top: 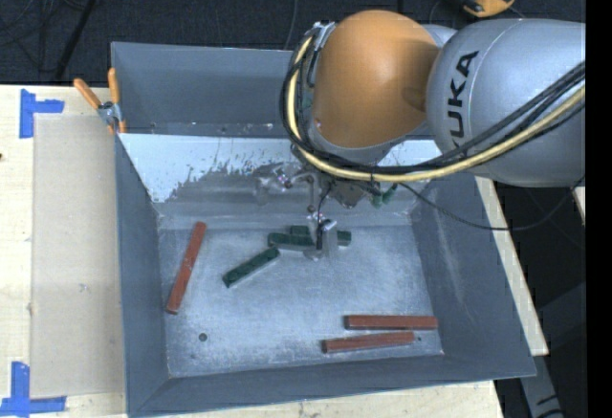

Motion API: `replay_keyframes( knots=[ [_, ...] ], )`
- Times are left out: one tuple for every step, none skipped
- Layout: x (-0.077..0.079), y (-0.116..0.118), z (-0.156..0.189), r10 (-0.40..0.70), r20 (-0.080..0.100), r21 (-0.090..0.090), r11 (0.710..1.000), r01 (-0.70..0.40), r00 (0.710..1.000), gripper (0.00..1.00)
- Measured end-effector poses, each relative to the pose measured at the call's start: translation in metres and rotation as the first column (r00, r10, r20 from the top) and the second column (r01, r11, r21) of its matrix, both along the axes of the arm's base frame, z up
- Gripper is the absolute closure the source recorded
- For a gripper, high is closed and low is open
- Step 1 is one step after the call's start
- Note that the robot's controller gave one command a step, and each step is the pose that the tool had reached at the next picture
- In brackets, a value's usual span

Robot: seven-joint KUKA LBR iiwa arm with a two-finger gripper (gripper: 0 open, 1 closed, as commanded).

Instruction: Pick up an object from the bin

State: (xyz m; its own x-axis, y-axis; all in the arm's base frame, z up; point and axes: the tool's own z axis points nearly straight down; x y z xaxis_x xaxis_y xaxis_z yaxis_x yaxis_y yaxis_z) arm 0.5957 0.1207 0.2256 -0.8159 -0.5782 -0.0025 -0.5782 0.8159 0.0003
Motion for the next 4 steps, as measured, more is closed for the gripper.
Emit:
replay_keyframes(
  knots=[
    [0.000, 0.000, 0.000, -0.001, 0.000, 0.000, 1.000, 0.001, 1.000, 0.00],
    [-0.010, 0.020, -0.050, 0.020, 0.005, 0.000, 1.000, -0.020, 1.000, 0.00],
    [-0.004, 0.038, -0.110, 0.085, 0.003, 0.000, 0.996, -0.085, 0.996, 0.00],
    [-0.008, -0.006, -0.150, 0.394, -0.003, 0.000, 0.919, -0.394, 0.919, 1.00]
  ],
)
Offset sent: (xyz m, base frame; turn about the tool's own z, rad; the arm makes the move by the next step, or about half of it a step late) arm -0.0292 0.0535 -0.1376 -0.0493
